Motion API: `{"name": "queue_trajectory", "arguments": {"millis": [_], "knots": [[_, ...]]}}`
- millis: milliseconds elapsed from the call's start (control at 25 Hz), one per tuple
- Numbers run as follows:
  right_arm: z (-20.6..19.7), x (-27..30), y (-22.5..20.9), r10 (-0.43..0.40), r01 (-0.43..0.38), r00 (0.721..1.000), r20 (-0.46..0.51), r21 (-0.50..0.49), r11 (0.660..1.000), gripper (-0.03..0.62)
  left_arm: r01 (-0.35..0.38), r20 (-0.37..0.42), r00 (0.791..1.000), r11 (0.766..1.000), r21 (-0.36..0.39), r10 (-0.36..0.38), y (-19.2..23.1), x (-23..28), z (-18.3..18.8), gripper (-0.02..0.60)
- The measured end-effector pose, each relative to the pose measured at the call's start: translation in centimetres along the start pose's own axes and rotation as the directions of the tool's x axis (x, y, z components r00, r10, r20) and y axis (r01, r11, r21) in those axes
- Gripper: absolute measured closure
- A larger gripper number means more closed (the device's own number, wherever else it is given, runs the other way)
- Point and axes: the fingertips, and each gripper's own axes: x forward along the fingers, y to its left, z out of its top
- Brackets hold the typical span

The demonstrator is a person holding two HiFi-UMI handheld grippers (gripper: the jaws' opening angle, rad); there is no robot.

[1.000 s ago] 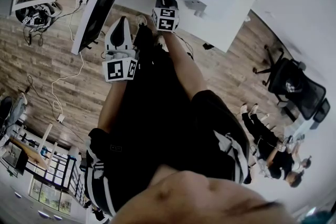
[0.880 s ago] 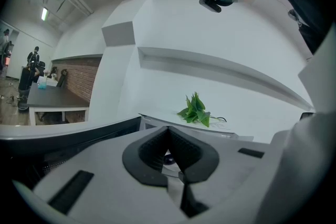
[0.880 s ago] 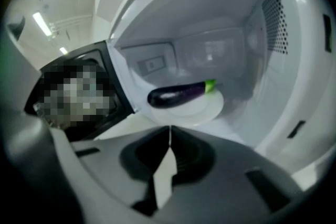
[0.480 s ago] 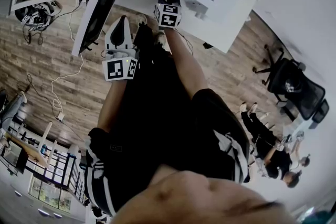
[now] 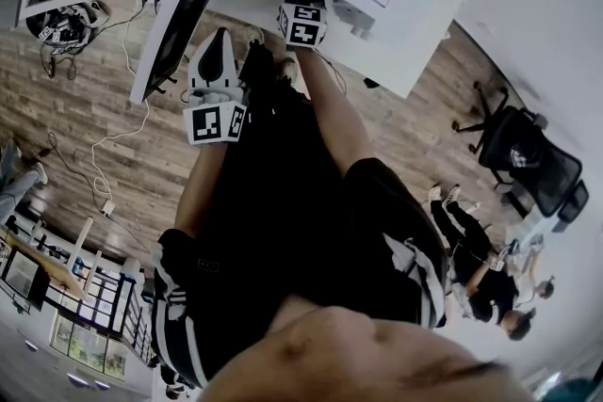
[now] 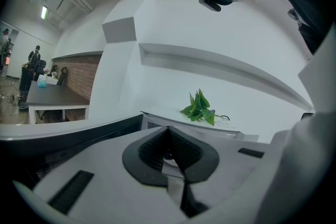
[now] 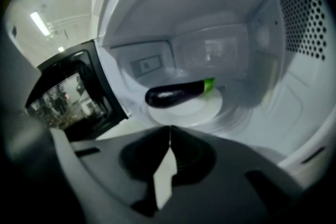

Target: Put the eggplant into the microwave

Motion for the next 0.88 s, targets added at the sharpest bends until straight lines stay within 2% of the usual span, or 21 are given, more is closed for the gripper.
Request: {"name": "queue_trajectory", "arguments": {"millis": [600,880], "knots": [[0.0,-0.2,0.2,0.003,-0.003,1.0,-0.001,0.006,1.0,0.56,0.015,0.0,1.0,1.0,0.001,-0.015,-0.1,0.5,0.1,0.549],[0.5,-3.2,0.9,0.023,-0.023,0.999,0.027,0.0,1.0,0.56,0.033,0.021,0.999,0.999,0.011,-0.034,-1.5,-0.4,0.7,0.549]]}}
